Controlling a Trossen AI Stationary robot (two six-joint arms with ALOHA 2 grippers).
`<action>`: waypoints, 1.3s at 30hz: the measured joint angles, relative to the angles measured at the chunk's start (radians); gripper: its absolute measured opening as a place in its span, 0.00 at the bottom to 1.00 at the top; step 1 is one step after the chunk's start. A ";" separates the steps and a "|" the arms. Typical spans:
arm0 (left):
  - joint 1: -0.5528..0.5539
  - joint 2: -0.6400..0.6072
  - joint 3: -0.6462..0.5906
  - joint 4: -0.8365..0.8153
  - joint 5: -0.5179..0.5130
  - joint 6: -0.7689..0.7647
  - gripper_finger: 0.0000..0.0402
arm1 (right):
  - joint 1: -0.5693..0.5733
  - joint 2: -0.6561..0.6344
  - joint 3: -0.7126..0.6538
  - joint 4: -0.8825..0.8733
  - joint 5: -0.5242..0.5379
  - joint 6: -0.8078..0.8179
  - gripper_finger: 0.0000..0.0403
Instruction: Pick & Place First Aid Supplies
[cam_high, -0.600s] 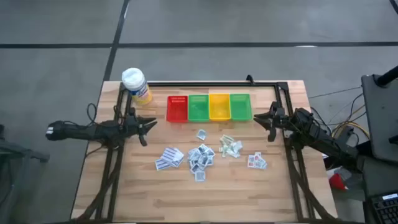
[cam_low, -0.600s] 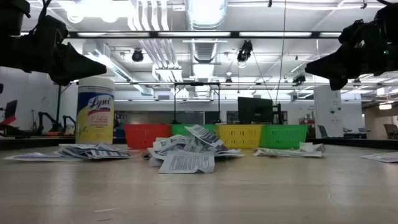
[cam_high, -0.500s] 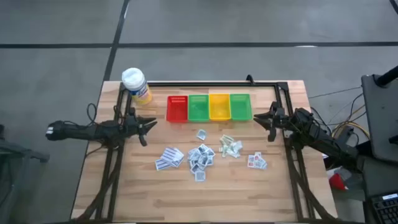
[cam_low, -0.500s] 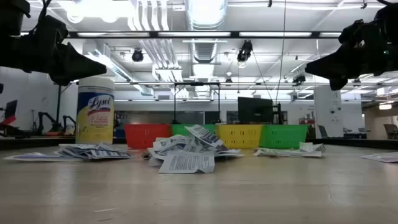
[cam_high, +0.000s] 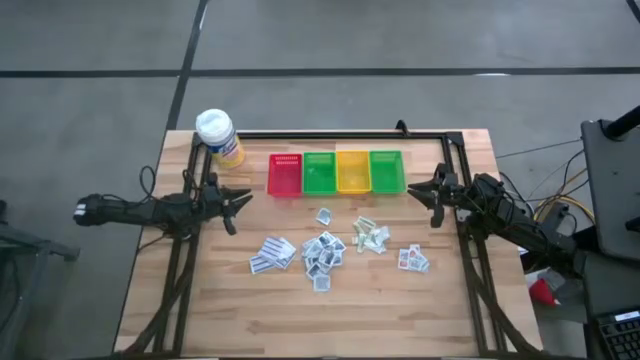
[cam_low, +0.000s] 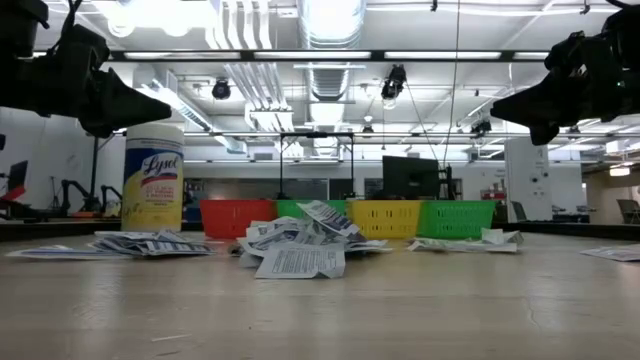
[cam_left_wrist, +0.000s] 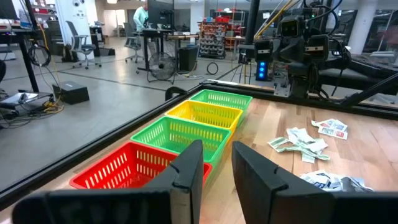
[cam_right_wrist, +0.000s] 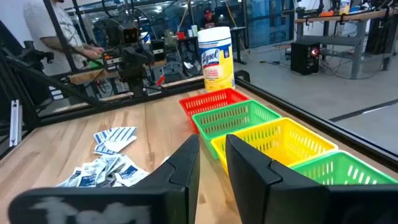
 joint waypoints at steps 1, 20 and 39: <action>0.000 0.000 0.000 0.000 0.000 0.000 0.21 | 0.000 0.000 0.000 0.000 0.000 0.001 0.17; 0.000 0.000 0.000 0.000 0.000 0.000 0.21 | 0.000 0.000 0.000 0.000 0.000 -0.002 0.22; 0.000 0.000 0.000 0.000 0.000 0.000 0.21 | 0.000 0.000 0.000 0.000 0.000 0.000 0.18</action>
